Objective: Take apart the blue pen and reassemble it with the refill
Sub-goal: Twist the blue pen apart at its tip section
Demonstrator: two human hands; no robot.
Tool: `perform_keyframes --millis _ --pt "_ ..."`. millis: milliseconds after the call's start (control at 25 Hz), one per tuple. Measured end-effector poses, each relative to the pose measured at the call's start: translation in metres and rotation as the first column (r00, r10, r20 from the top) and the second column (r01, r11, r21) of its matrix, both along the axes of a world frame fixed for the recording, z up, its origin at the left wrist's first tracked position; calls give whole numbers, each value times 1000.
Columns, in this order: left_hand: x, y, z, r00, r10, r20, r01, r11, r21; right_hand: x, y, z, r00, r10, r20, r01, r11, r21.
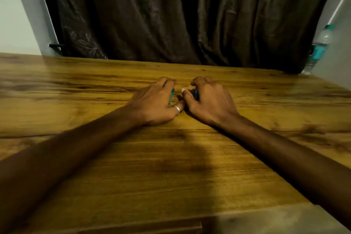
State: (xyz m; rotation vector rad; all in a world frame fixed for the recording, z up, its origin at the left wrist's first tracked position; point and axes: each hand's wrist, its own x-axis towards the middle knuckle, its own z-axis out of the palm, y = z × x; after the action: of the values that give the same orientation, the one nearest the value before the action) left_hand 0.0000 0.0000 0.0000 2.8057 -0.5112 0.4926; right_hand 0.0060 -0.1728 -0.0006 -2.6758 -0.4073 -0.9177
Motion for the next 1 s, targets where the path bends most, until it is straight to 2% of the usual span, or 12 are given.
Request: perform_keyframes --millis 160,320,560,680,720,760,800,840,920,1000 --pt "-1 1 0 1000 29 6 -28 999 -37 0 2 3 990 -96 -106 103 993 58" --pt "2 0 2 994 21 111 -6 990 -138 13 5 19 950 -153 -273 174 983 54" --pt "5 -4 4 987 27 158 12 970 -242 23 5 21 932 -119 -342 163 981 102" --pt "6 0 5 990 0 143 53 928 -369 26 -1 18 927 -82 -366 153 974 168" --pt "6 1 7 988 -1 152 63 912 -405 25 -1 19 916 6 -401 129 942 308" --pt "6 2 8 986 -6 165 78 895 -439 24 0 20 890 144 -432 109 853 510" --pt "7 3 10 986 -17 168 97 873 -477 22 1 23 850 287 -442 123 707 696" --pt "7 3 12 987 -36 154 112 845 -522 19 1 27 818 401 -412 127 574 809" --pt "9 1 15 992 -103 73 126 756 -642 17 -1 35 815 497 -299 28 481 876" --pt "11 -2 18 974 -221 -42 99 590 -801 14 -2 42 810 559 -180 -67 393 917"
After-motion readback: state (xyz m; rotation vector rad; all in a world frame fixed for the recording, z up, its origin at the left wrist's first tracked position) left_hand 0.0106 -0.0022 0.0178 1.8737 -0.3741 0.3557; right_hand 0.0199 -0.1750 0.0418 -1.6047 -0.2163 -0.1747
